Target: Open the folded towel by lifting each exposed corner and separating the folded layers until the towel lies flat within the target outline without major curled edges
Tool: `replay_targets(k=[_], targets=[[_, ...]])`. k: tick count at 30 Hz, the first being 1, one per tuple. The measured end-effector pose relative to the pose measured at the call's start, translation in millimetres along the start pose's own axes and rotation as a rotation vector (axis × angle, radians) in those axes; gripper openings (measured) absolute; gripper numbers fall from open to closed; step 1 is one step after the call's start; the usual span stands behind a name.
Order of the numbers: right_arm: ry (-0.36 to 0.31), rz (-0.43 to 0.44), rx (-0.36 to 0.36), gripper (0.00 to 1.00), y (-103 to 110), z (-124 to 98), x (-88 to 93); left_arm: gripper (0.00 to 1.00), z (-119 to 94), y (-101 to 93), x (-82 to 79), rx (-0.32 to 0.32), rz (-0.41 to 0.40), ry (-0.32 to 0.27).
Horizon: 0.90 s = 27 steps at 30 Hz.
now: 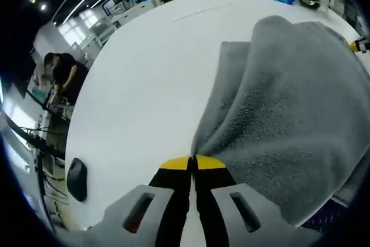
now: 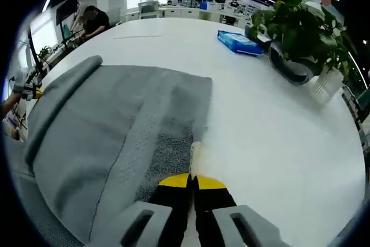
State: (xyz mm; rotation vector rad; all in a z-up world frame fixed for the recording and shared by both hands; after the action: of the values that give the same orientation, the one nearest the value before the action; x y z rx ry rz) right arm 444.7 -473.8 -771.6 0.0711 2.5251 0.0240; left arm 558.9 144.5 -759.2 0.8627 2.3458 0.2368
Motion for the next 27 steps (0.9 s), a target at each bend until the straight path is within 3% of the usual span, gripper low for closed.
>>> replay_targets(k=[27], targets=[[0.028,0.047,0.078,0.00,-48.9,-9.1,9.0,0.01,0.2,22.8,18.1,-0.032,-0.025,0.035]])
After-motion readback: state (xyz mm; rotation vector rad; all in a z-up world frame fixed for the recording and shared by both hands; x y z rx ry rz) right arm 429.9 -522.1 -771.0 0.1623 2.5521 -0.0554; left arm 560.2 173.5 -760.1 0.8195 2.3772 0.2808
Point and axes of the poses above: the point that each gripper's makers call its tool centre point, and the gripper's own axes: z roughly forward along the fingers, y roughly to its left, x roughly out of its underside, the point moved 8 cm from there along -z, roughly backward along the fingers, and after that the axes turned 9 degrees about z, right-handed, at the moved point
